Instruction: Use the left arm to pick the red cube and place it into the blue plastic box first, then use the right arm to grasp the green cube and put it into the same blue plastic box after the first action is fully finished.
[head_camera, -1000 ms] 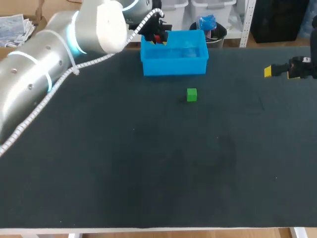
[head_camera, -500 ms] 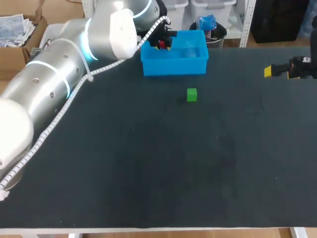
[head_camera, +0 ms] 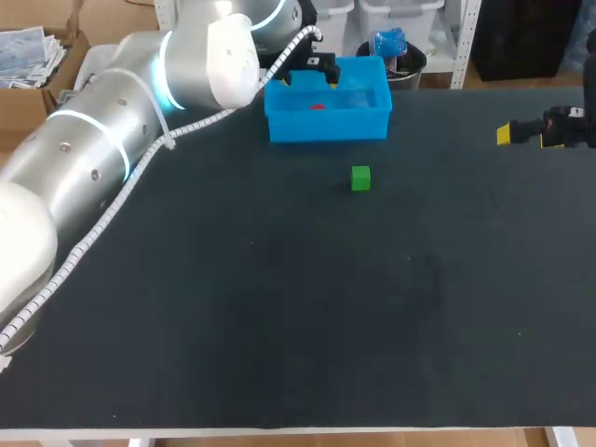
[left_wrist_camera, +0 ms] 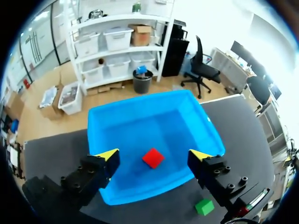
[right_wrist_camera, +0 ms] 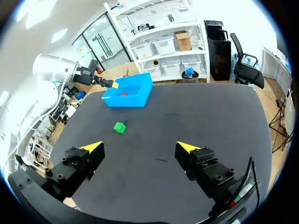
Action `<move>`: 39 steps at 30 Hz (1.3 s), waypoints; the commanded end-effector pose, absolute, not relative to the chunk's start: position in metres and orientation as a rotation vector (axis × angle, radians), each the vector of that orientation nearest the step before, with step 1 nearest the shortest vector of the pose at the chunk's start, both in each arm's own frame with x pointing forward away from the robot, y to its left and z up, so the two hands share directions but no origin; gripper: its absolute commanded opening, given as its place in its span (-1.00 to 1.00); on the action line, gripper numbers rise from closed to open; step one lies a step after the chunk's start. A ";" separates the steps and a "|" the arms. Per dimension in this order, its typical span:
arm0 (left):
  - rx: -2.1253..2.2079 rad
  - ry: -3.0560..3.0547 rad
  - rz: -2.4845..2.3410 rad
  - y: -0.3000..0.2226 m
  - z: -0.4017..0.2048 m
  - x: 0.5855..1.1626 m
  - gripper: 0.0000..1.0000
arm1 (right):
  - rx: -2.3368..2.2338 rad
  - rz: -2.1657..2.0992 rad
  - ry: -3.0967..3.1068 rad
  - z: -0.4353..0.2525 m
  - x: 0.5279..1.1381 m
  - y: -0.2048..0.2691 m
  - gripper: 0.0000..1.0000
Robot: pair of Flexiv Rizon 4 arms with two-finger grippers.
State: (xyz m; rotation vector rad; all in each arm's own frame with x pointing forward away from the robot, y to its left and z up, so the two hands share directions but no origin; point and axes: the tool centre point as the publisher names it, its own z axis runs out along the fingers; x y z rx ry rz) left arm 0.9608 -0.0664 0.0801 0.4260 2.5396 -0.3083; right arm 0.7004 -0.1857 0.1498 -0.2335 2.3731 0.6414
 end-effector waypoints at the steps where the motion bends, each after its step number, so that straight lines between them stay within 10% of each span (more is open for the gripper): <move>1: 0.467 2.610 -0.306 -0.064 0.102 0.954 1.00 | -0.234 0.641 2.373 0.150 0.700 -0.186 1.00; 39: 0.469 2.313 -0.413 0.062 0.141 0.725 1.00 | -0.234 0.641 2.373 0.150 0.700 -0.186 1.00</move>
